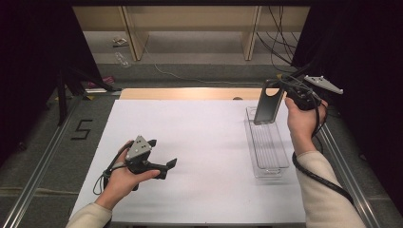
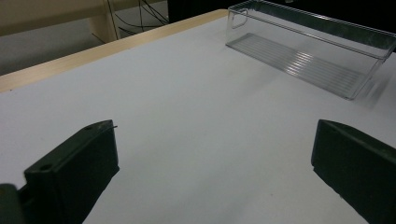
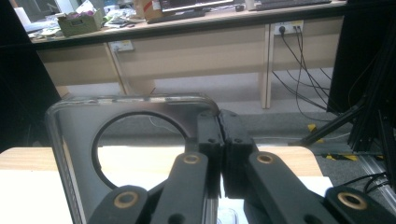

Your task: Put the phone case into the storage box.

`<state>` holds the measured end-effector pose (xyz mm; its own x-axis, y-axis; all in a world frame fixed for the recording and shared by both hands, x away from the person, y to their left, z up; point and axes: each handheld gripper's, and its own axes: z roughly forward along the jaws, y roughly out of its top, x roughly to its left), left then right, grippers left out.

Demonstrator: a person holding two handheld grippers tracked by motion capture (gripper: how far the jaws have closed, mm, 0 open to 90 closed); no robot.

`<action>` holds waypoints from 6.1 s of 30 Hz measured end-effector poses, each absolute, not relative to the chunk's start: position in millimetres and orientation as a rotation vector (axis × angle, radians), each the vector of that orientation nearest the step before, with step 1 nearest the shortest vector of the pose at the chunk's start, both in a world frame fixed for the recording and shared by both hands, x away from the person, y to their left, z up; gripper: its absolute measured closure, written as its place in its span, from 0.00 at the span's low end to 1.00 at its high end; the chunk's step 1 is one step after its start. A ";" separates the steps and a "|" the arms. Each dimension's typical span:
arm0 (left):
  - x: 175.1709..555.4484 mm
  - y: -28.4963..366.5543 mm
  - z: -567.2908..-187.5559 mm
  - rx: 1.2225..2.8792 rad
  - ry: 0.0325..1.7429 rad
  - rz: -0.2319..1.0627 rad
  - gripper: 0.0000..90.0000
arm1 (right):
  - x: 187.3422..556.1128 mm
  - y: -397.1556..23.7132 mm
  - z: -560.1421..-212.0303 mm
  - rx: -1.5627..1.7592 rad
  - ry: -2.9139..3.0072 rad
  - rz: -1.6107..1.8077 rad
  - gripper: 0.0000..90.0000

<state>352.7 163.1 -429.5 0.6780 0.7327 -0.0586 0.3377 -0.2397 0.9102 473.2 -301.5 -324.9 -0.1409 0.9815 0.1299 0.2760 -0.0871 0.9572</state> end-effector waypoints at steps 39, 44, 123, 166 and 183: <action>353.0 163.3 -430.4 1.839 0.848 0.464 0.00 | 487.9 -299.9 -331.0 1.447 1.494 1.237 0.99; 353.1 163.3 -430.4 1.839 0.848 0.464 0.00 | 489.9 -300.4 -331.5 1.447 1.496 1.229 0.99; 354.1 164.5 -431.7 1.838 0.855 0.458 0.00 | 518.4 -295.3 -337.5 1.490 1.520 1.170 0.99; 354.6 164.9 -432.1 1.834 0.857 0.454 0.01 | 529.7 -294.1 -343.9 1.510 1.533 1.134 0.98; 354.7 164.9 -431.9 1.833 0.858 0.452 0.01 | 535.5 -292.6 -343.9 1.508 1.535 1.117 0.98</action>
